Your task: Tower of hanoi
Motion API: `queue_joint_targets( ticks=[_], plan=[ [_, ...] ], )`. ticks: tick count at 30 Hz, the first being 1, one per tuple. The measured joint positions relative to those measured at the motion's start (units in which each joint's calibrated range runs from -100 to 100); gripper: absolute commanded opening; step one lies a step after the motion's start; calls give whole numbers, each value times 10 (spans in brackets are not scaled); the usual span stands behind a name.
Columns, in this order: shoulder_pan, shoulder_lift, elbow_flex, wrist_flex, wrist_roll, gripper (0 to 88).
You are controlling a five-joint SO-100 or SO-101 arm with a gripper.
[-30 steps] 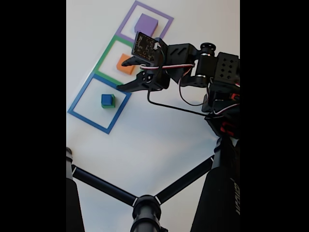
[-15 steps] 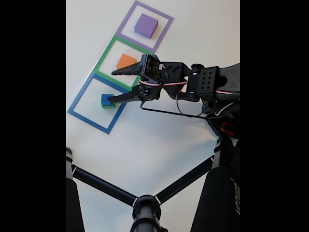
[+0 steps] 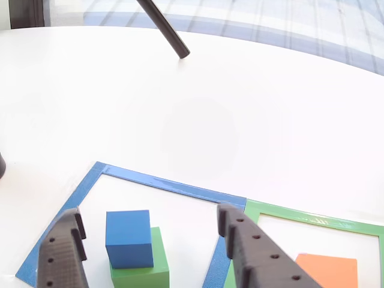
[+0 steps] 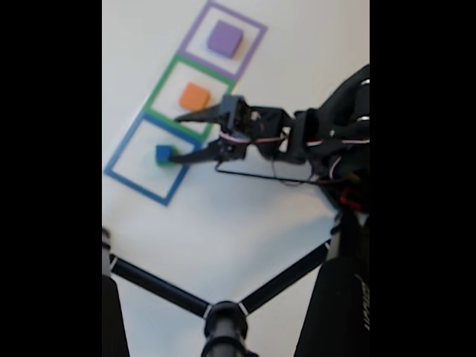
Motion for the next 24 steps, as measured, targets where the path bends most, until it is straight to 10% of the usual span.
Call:
queue_joint_targets(
  ticks=[24],
  plan=[
    [-43,220,-120,-86,4,245]
  ],
)
